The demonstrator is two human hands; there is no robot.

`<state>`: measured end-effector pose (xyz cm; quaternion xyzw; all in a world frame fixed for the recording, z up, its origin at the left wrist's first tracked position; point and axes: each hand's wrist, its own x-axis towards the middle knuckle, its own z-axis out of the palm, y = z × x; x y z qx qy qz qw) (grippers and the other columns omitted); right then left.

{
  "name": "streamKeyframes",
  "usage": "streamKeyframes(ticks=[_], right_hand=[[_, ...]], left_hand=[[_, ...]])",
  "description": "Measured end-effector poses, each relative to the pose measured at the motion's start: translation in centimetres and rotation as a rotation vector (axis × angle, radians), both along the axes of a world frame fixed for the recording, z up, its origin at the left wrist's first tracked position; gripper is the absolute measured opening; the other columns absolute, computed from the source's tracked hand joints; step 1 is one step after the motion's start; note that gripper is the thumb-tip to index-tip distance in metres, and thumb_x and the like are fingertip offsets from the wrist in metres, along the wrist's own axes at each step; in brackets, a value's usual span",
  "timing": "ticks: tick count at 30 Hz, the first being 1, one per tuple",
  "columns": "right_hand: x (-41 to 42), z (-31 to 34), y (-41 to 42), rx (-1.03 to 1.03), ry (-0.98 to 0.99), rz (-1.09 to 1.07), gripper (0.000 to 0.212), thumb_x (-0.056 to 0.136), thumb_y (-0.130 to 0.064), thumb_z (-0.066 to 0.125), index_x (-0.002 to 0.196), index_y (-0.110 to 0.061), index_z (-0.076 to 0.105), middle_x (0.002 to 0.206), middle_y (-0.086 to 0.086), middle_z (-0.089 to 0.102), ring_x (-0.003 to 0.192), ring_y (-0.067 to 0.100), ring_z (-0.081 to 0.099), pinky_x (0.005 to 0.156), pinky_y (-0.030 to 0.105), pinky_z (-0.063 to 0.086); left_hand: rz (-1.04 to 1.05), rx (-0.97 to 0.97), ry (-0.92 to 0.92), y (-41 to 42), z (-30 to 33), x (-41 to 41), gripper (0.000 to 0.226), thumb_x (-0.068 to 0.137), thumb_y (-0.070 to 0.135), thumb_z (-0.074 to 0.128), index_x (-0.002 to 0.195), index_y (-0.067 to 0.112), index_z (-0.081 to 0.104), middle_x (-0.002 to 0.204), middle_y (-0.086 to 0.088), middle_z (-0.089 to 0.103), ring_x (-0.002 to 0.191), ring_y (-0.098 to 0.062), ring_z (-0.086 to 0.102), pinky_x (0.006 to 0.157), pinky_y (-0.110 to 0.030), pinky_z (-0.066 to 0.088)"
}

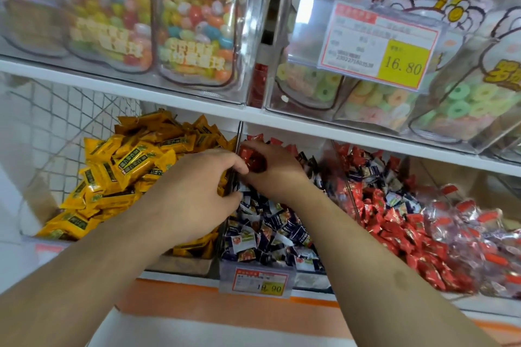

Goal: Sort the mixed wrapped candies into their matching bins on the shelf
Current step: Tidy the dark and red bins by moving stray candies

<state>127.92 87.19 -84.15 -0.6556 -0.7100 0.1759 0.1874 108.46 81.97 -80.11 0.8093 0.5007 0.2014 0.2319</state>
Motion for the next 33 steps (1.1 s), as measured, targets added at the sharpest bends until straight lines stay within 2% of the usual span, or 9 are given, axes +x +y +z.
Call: streamKeyframes(ticks=[4, 9, 14, 18, 21, 23, 25, 29, 33], right_hand=[[0.3, -0.3, -0.5, 0.086, -0.066, 0.011, 0.043, 0.086, -0.043, 0.074, 0.127, -0.046, 0.062, 0.121, -0.013, 0.070, 0.106, 0.011, 0.066, 0.086, 0.027, 0.055], [0.9, 0.0, -2.0, 0.150, 0.009, -0.029, 0.034, 0.088, -0.018, 0.074, 0.118, -0.035, 0.073, 0.111, -0.007, 0.075, 0.098, 0.013, 0.067, 0.086, 0.030, 0.057], [1.5, 0.6, -3.2, 0.202, 0.139, -0.067, 0.032, 0.090, -0.007, 0.069, 0.110, -0.029, 0.080, 0.105, -0.009, 0.076, 0.073, -0.001, 0.063, 0.062, 0.007, 0.047], [2.3, 1.7, -4.5, 0.184, 0.281, -0.120, 0.026, 0.090, -0.010, 0.074, 0.101, -0.032, 0.080, 0.095, -0.014, 0.074, 0.063, 0.000, 0.063, 0.053, 0.013, 0.045], [3.1, 2.8, -6.1, 0.154, 0.377, -0.125, 0.024, 0.090, -0.010, 0.076, 0.099, -0.032, 0.080, 0.078, -0.002, 0.074, 0.058, 0.024, 0.063, 0.049, 0.032, 0.049], [3.8, 3.5, -7.5, 0.122, 0.437, -0.119, 0.024, 0.091, -0.010, 0.076, 0.098, -0.033, 0.078, 0.075, 0.007, 0.073, 0.051, 0.031, 0.053, 0.047, 0.032, 0.043], [4.5, 4.2, -8.9, 0.117, 0.470, -0.122, 0.024, 0.092, -0.010, 0.076, 0.097, -0.033, 0.078, 0.065, 0.000, 0.066, 0.050, 0.028, 0.046, 0.049, 0.030, 0.039], [6.2, 5.9, -12.1, 0.124, 0.479, -0.160, 0.025, 0.093, -0.011, 0.075, 0.098, -0.035, 0.079, 0.058, -0.012, 0.055, 0.047, 0.009, 0.037, 0.046, 0.024, 0.033], [8.6, 6.4, -15.2, 0.194, 0.398, -0.225, 0.028, 0.093, -0.011, 0.076, 0.096, -0.039, 0.078, 0.069, -0.001, 0.063, 0.053, 0.013, 0.048, 0.050, 0.028, 0.042]], left_hand=[[-0.004, -0.002, -0.024, -0.1, 0.0, -0.1, 0.035, 0.095, 0.035, 0.071, 0.127, 0.043, 0.059, 0.147, 0.024, 0.047, 0.122, -0.004, 0.054, 0.091, -0.015, 0.038], [-0.001, -0.003, -0.036, -0.3, 0.2, 0.0, 0.033, 0.095, 0.034, 0.070, 0.125, 0.043, 0.060, 0.147, 0.024, 0.047, 0.119, -0.004, 0.054, 0.092, -0.017, 0.040], [0.001, 0.002, -0.039, -0.7, 0.4, 0.1, 0.032, 0.096, 0.031, 0.070, 0.125, 0.041, 0.061, 0.145, 0.023, 0.048, 0.116, -0.003, 0.053, 0.095, -0.018, 0.042], [-0.001, 0.008, -0.036, -1.0, 0.7, 0.2, 0.030, 0.096, 0.029, 0.070, 0.124, 0.039, 0.062, 0.143, 0.023, 0.050, 0.117, -0.003, 0.053, 0.096, -0.019, 0.042], [0.006, 0.017, -0.035, -1.2, 0.8, 0.2, 0.030, 0.096, 0.028, 0.071, 0.123, 0.038, 0.063, 0.143, 0.022, 0.051, 0.119, -0.006, 0.055, 0.097, -0.021, 0.043], [0.013, 0.029, -0.028, -1.3, 0.9, 0.4, 0.030, 0.096, 0.028, 0.070, 0.124, 0.038, 0.063, 0.143, 0.022, 0.051, 0.115, -0.003, 0.053, 0.094, -0.019, 0.042], [0.017, 0.036, -0.008, -1.4, 0.9, 0.6, 0.031, 0.097, 0.026, 0.069, 0.124, 0.038, 0.062, 0.143, 0.021, 0.051, 0.109, -0.002, 0.053, 0.084, -0.015, 0.040], [0.033, 0.046, 0.044, -1.8, 1.3, 1.2, 0.032, 0.098, 0.023, 0.067, 0.127, 0.037, 0.061, 0.145, 0.020, 0.050, 0.060, 0.002, 0.042, 0.057, -0.007, 0.036], [0.040, 0.065, 0.059, -1.8, 1.1, 1.7, 0.032, 0.098, 0.023, 0.067, 0.125, 0.038, 0.061, 0.147, 0.016, 0.051, 0.065, 0.002, 0.045, 0.058, -0.010, 0.035]])
